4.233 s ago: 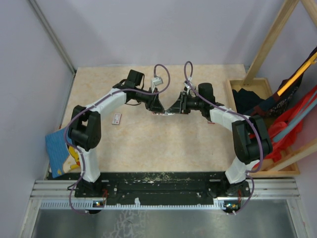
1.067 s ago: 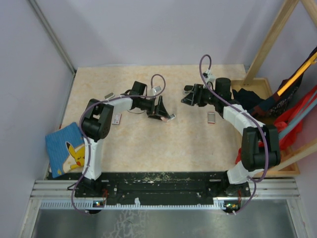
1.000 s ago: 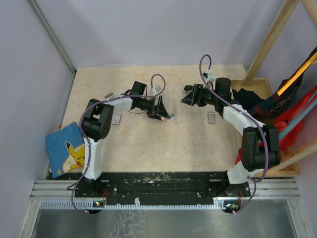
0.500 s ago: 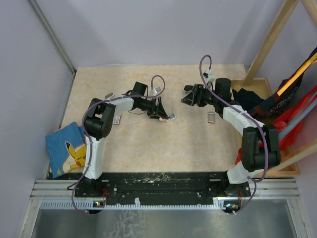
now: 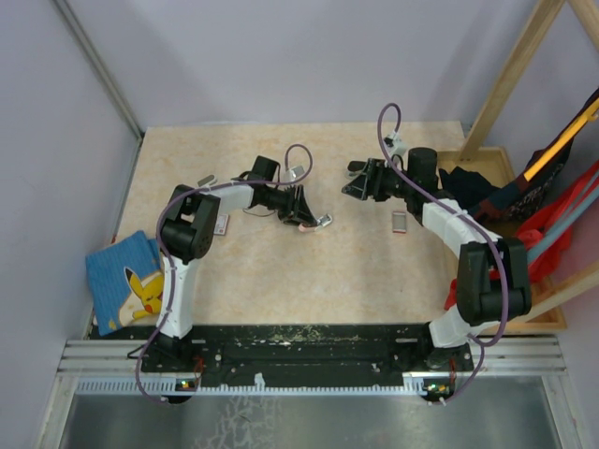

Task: Unload the staples from the stapler
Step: Pick up the stapler from the center of the board.

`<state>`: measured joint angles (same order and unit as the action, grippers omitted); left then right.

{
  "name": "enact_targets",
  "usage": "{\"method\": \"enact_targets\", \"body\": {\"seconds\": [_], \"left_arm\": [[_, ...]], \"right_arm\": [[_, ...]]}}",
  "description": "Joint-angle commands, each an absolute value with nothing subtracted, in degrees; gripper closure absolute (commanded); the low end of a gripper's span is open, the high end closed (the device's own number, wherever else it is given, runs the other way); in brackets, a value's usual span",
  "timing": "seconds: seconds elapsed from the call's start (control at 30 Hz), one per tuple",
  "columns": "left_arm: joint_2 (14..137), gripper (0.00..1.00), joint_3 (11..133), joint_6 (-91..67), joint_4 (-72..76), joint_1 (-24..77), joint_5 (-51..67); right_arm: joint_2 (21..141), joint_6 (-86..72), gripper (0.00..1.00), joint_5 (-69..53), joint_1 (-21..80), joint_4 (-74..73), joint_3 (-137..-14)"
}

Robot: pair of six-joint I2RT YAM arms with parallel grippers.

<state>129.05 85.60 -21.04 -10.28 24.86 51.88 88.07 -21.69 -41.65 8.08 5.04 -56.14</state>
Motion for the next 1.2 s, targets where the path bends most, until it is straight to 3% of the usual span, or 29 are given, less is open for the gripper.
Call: {"method": "enact_targets", "body": {"seconds": [0.0,0.67,1.17], "left_arm": [[131.22,0.54,85.87,-20.75,-11.78,25.01,49.83],[129.78,0.8,88.92,-19.0,-14.41,25.12,48.48],[117.35,0.82,91.68,-2.12,-16.49,25.62,24.41]], "right_arm": [[85.07,-21.88,0.36,-42.54,8.26,8.42,-56.22],[84.95,-21.8,0.36,-42.54,8.26,8.66,-56.02],[84.73,-21.53,0.36,-42.33,8.25,8.78,-55.97]]}}
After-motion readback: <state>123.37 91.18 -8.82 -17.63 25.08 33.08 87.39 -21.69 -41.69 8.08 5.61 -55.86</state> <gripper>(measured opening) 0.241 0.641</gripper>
